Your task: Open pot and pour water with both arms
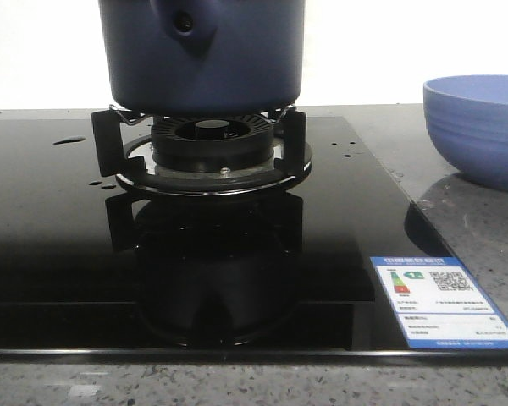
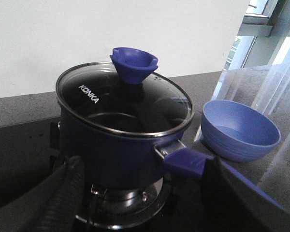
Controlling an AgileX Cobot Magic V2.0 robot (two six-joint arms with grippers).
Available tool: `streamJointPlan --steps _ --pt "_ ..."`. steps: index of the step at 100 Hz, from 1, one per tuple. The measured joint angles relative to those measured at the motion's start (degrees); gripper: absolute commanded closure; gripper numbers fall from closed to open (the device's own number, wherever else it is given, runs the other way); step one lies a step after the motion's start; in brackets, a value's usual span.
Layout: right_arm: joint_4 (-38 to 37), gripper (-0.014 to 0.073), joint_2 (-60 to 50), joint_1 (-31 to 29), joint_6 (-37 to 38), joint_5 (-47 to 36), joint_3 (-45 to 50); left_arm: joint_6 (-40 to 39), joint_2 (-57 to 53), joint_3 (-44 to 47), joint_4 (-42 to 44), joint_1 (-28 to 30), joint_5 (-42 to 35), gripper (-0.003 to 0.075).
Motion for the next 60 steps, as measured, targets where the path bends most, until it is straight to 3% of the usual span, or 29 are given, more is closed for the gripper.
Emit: streamJointPlan --steps 28,49,60 --pt "0.03 0.0129 0.00 0.00 0.00 1.15 0.00 0.14 15.23 -6.75 1.99 -4.32 -10.98 0.0276" --pt "0.03 0.0129 0.00 0.00 0.00 1.63 0.00 0.19 26.77 -14.74 3.64 -4.32 -13.36 0.0190" --pt "0.03 0.0129 0.00 0.00 0.00 1.63 0.00 0.19 31.59 -18.32 4.02 -4.32 -13.49 0.0182"
